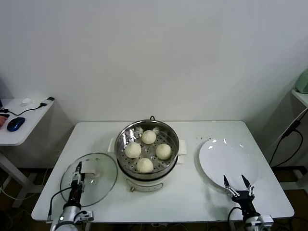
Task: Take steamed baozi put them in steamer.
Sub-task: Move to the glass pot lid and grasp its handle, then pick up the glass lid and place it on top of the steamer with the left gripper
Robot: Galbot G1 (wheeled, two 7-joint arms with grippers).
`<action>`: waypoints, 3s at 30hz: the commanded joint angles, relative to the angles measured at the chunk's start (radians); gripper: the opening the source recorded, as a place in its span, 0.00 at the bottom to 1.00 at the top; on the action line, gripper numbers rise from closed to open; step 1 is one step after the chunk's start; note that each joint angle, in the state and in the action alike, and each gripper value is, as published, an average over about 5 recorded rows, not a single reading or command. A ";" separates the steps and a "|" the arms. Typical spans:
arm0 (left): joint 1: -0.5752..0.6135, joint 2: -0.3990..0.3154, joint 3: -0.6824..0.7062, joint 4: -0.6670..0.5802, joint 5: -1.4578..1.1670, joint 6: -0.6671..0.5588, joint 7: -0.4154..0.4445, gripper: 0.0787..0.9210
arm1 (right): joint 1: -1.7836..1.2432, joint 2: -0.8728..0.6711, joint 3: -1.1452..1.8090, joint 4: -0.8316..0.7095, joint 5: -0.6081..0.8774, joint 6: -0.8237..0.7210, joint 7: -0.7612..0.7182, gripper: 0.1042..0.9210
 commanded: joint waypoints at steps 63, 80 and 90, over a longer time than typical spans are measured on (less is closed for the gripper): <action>-0.150 0.009 0.569 -0.708 0.020 0.568 0.628 0.07 | -0.022 0.002 0.027 0.045 -0.134 -0.059 0.038 0.88; -0.240 -0.159 0.714 -0.534 0.201 0.637 0.629 0.07 | -0.032 0.020 0.041 0.026 -0.138 -0.021 0.046 0.88; -0.251 -0.177 0.714 -0.434 0.228 0.622 0.589 0.07 | -0.022 0.032 0.044 0.007 -0.148 -0.001 0.053 0.88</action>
